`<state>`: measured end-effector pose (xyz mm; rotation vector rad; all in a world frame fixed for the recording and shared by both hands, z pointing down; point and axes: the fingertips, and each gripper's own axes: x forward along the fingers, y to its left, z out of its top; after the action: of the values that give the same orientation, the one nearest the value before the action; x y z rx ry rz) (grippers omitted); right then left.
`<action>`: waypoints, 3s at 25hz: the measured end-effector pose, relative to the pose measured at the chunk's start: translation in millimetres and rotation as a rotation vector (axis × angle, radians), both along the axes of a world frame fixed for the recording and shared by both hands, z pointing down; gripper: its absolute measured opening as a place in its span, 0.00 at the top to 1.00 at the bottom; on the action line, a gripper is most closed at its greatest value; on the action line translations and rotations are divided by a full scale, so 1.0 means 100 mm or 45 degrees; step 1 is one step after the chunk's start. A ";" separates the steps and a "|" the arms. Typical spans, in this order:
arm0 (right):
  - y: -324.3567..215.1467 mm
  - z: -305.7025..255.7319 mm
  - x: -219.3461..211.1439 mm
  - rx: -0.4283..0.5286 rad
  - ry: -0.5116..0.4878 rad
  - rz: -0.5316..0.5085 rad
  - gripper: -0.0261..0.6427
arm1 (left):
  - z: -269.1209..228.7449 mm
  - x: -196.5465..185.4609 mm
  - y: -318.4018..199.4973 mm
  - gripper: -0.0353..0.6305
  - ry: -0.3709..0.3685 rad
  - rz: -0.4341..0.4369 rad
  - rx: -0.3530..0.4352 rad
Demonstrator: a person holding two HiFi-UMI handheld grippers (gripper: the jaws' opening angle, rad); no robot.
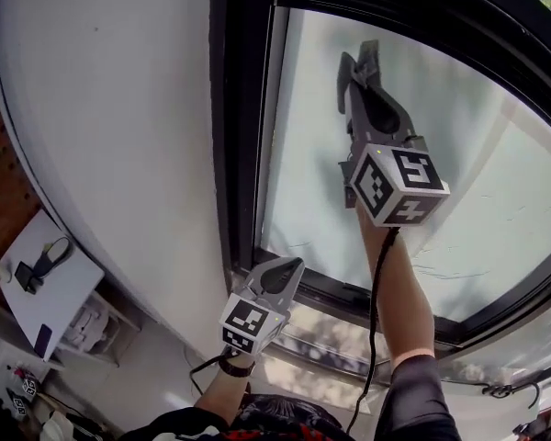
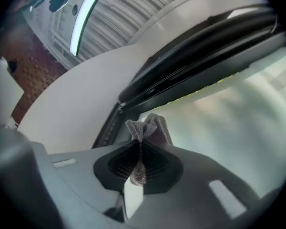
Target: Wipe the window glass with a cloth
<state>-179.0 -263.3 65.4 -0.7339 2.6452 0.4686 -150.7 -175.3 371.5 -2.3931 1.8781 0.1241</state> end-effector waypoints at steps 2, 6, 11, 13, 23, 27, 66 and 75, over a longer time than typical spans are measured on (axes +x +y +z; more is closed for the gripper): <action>0.20 0.11 -0.48 -0.046 0.054 -0.143 0.93 | -0.01 -0.20 0.09 0.96 0.012 -0.050 0.005; 0.10 0.24 -0.71 -0.157 0.074 -0.204 0.93 | -0.03 -0.38 0.18 0.96 0.030 -0.088 0.011; -0.46 0.26 0.17 -0.224 -0.025 0.012 0.93 | 0.03 -0.17 0.03 0.96 0.046 0.029 -0.016; -0.58 0.25 0.58 -0.224 -0.040 0.075 0.93 | 0.07 0.02 -0.07 0.96 0.072 0.091 -0.037; -1.09 0.14 3.82 -0.174 -0.121 0.815 0.92 | -0.01 1.60 -0.50 0.96 0.038 0.524 -0.027; -1.25 0.21 5.18 -0.211 -0.114 1.206 0.92 | -0.03 1.95 -0.52 0.96 0.009 0.607 -0.034; -0.89 0.63 2.36 -0.149 -0.015 0.409 0.92 | 0.08 1.03 -0.41 0.96 0.050 0.364 -0.061; -1.46 0.75 5.46 -0.181 -0.055 1.285 0.92 | 0.00 1.49 -0.53 0.96 0.039 0.457 -0.042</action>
<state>367.2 -409.6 140.2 -2.0779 2.0926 0.4834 -1.2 -228.1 371.5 -2.7407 1.4515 0.1571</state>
